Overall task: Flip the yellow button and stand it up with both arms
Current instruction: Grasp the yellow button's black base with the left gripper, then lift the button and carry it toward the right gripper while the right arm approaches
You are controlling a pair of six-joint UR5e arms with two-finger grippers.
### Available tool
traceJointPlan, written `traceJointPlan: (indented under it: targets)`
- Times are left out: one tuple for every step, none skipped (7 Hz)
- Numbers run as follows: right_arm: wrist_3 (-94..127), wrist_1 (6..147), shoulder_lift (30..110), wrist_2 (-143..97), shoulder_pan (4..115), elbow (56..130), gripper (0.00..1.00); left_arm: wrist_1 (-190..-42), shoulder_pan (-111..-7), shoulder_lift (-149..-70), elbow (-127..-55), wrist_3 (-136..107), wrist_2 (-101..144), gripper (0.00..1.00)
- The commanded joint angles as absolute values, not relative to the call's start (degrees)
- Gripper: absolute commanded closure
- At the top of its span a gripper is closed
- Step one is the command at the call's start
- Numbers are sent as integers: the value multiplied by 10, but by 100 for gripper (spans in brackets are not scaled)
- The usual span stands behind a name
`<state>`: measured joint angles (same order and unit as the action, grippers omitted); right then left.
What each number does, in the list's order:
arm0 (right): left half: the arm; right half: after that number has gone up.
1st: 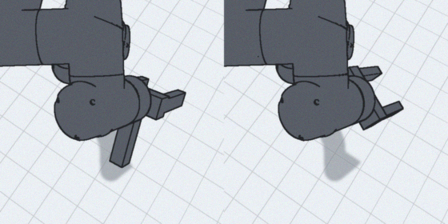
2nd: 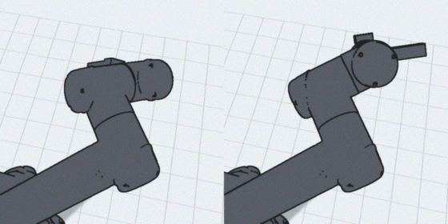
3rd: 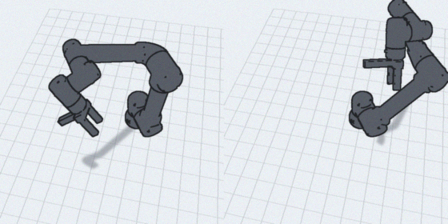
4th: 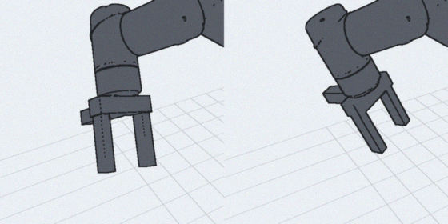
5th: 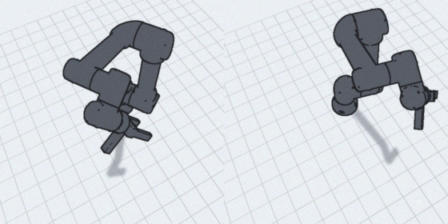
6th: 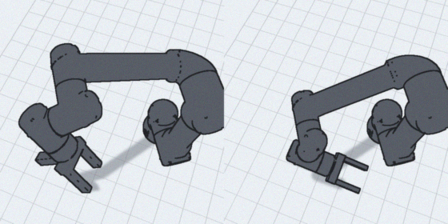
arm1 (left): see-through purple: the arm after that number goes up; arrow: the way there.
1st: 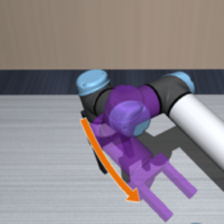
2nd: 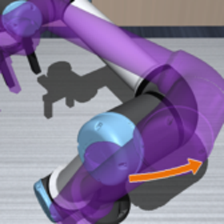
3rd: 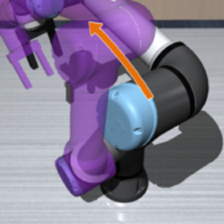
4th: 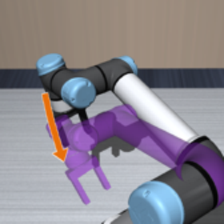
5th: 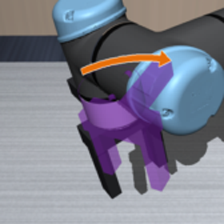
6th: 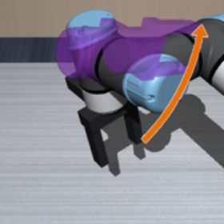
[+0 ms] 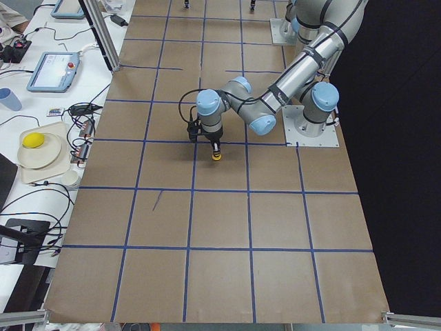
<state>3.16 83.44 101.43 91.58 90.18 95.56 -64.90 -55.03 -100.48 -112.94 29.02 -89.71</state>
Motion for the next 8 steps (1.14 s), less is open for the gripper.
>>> traceJointPlan:
  targets:
    - [32, 836, 1013, 915, 902, 955, 0, -773, -622, -978, -1116, 283, -787, 96]
    - [46, 835, 1012, 913, 900, 948, 0, -809, -635, -986, -1123, 274, -662, 96]
    - [110, 832, 1011, 874, 900, 949, 0, -830, -642, -997, -1132, 239, -543, 96]
    - [197, 833, 999, 820, 898, 945, 0, -831, -666, -1013, -1136, 226, -445, 96]
    - [241, 833, 989, 772, 892, 937, 0, -829, -721, -1026, -1136, 224, -384, 96]
    - [277, 833, 987, 719, 881, 936, 0, -826, -772, -1029, -1137, 197, -245, 96]
    - [329, 833, 987, 668, 870, 937, 0, -821, -803, -1030, -1136, 151, -149, 96]
    - [354, 832, 986, 637, 856, 939, 0, -819, -840, -1028, -1136, 145, -78, 96]
